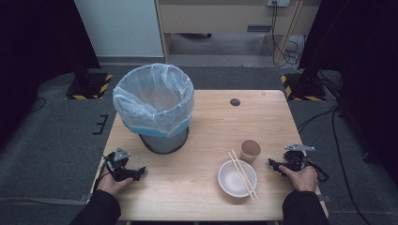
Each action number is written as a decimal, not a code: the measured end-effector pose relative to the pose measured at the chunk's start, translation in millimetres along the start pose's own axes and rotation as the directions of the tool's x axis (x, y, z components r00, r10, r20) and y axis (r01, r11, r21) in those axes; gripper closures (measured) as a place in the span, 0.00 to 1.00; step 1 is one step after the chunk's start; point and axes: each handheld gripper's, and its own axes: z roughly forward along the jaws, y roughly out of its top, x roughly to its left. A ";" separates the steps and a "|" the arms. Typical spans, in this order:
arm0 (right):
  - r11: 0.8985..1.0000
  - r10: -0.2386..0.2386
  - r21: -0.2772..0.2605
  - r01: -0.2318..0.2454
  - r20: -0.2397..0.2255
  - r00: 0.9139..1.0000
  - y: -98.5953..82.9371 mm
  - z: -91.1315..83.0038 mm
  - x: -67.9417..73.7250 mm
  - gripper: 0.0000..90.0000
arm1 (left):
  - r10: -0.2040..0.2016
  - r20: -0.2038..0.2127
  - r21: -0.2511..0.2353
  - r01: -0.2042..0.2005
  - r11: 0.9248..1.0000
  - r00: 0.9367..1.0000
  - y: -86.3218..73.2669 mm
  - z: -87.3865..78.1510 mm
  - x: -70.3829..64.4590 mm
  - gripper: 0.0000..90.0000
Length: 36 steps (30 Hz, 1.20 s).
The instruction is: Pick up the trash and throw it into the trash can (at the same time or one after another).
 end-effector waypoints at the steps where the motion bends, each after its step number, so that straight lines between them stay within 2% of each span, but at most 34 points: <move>1: 1.000 -0.001 -0.002 0.001 0.005 1.000 0.1 -2.3 -0.9 0.30 | 0.000 0.000 0.000 0.000 1.000 1.000 0.0 0.0 0.0 0.00; 8: 0.997 0.019 -0.081 -0.018 0.002 1.000 1.7 -21.1 -1.8 0.33 | -0.003 -0.003 0.000 0.003 1.000 1.000 -0.1 -0.1 -0.6 0.00; 13: 0.995 0.033 -0.098 -0.035 -0.024 0.999 2.0 -25.6 -0.6 0.32 | -0.003 -0.003 0.000 0.003 1.000 1.000 -0.1 -0.1 -0.7 0.00; 19: 0.986 0.047 -0.161 -0.050 -0.018 0.999 8.7 -35.3 0.3 0.33 | -0.002 -0.001 -0.001 0.002 1.000 1.000 -0.4 -0.3 -1.0 0.00; 21: 0.981 0.055 -0.187 -0.060 -0.031 0.998 11.4 -38.4 1.4 0.34 | -0.002 -0.001 -0.001 0.002 1.000 1.000 -0.4 -0.3 -1.0 0.00; 24: 0.974 0.067 -0.213 -0.074 -0.043 0.997 16.0 -42.6 5.6 0.35 | -0.002 -0.002 -0.001 0.002 1.000 1.000 -0.4 -0.3 -1.1 0.00; 30: 0.962 0.044 -0.268 -0.059 -0.060 0.997 30.4 -52.6 16.9 0.37 | -0.003 -0.002 -0.001 0.003 1.000 1.000 -0.4 -0.3 -1.3 0.00; 36: 0.954 0.033 -0.294 -0.057 -0.086 0.996 46.3 -59.0 32.1 0.42 | -0.003 -0.004 0.000 0.003 1.000 1.000 -0.3 -0.3 -1.6 0.00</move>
